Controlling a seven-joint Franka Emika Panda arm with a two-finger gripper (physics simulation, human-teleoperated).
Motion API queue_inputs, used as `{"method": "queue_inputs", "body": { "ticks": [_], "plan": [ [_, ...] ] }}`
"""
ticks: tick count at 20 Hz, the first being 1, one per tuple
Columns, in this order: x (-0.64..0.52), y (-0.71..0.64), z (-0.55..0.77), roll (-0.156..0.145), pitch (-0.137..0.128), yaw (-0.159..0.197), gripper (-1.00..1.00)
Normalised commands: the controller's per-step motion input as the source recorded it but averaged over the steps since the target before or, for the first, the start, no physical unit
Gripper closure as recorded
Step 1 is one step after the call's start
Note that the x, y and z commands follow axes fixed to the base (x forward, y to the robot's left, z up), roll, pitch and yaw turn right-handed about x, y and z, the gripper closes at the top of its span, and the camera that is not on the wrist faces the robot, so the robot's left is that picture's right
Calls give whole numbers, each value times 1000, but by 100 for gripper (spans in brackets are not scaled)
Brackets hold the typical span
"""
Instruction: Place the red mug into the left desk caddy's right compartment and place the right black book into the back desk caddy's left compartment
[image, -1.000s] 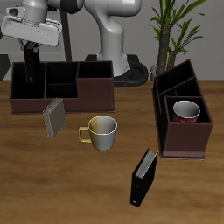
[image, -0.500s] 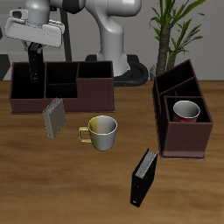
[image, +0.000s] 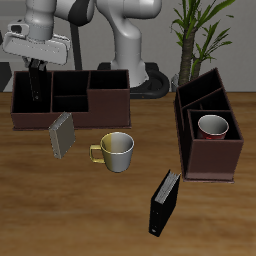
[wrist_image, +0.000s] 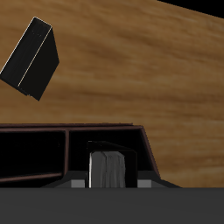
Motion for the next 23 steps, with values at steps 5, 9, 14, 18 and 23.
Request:
{"method": "queue_inputs", "body": {
  "ticks": [5, 9, 14, 18, 23],
  "plan": [
    [96, -73, -272, -17, 146, -27, 100],
    [92, -141, -235, -16, 176, -42, -100],
    [10, -123, -37, -13, 51, 3, -100],
    [11, -26, 84, -10, 8, 26, -100],
    [-4, 55, 349, 7, -54, 32, -100]
  ]
}}
